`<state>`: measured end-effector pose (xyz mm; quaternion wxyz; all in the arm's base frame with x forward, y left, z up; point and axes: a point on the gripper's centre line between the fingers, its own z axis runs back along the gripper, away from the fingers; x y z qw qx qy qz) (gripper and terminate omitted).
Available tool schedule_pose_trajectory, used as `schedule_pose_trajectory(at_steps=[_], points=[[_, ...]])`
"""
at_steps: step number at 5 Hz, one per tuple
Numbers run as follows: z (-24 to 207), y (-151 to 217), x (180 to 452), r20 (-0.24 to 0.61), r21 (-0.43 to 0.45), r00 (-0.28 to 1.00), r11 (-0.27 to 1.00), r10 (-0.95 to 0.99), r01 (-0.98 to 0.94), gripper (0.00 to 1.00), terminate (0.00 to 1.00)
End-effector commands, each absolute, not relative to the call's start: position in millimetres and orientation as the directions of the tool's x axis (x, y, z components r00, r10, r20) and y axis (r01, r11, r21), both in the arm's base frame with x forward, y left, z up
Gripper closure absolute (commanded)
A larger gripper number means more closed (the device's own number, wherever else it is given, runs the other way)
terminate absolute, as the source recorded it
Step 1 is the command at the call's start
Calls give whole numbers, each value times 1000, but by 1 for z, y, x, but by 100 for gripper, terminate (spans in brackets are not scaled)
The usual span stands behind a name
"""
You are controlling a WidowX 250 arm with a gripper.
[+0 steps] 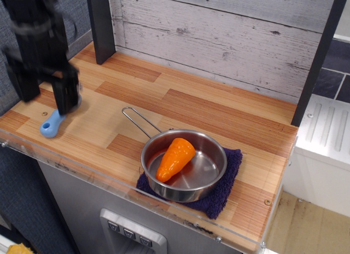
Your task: Move blue spoon to the far bottom left
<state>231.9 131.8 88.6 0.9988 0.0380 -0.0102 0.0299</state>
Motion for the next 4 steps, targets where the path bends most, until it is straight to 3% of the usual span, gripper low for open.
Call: schedule_pose_trajectory(at_steps=[1, 3, 4], points=[[136, 109, 252, 103, 2, 994, 999, 47, -48, 0, 0], [133, 106, 255, 68, -1, 997, 1000, -25, 25, 0, 0], [133, 106, 255, 68, -1, 997, 1000, -25, 25, 0, 100]])
